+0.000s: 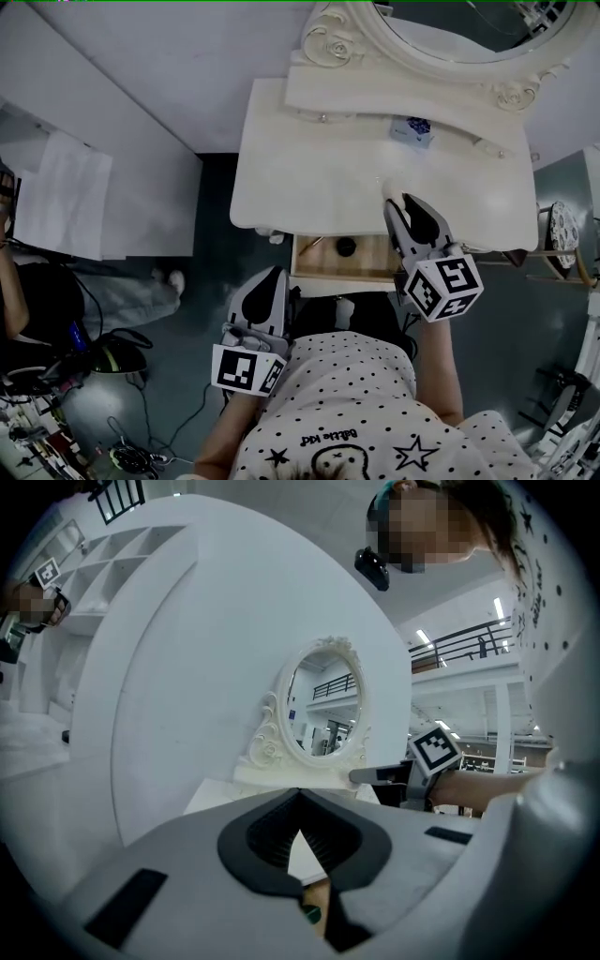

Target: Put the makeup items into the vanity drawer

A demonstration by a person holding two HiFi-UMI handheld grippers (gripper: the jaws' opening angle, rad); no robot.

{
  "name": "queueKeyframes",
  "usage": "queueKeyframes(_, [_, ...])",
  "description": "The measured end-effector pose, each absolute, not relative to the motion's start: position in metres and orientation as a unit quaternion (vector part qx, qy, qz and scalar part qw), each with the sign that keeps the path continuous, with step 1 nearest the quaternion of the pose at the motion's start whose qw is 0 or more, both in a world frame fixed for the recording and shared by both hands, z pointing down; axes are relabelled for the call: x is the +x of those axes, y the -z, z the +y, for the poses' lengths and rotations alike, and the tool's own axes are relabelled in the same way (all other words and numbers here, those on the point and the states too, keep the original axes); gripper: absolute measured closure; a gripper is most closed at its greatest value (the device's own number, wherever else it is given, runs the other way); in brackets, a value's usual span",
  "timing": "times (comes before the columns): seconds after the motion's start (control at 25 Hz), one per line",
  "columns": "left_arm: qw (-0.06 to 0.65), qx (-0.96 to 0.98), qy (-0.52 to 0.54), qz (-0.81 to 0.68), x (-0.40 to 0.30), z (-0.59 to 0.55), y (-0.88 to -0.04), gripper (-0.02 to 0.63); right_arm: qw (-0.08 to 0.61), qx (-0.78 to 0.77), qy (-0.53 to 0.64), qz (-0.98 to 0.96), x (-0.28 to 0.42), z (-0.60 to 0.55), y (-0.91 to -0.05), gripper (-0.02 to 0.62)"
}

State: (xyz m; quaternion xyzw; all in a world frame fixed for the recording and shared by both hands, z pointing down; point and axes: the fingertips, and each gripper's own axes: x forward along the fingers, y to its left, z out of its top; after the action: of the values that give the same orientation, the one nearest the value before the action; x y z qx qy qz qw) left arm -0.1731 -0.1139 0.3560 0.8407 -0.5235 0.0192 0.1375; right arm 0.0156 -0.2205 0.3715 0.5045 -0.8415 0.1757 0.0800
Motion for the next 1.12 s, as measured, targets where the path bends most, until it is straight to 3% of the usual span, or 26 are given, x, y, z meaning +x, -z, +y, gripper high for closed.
queueKeyframes(0.36, [0.132,0.849,-0.017,-0.512,-0.165,-0.113,-0.350,0.600,0.075,0.552,-0.157,-0.816,0.067,-0.139,-0.351,0.473])
queueKeyframes(1.12, [0.131,0.846,-0.013,-0.516,-0.165,-0.104,-0.348,0.600,0.078,0.550,-0.215,-0.803,0.062,-0.081,-0.383,0.472])
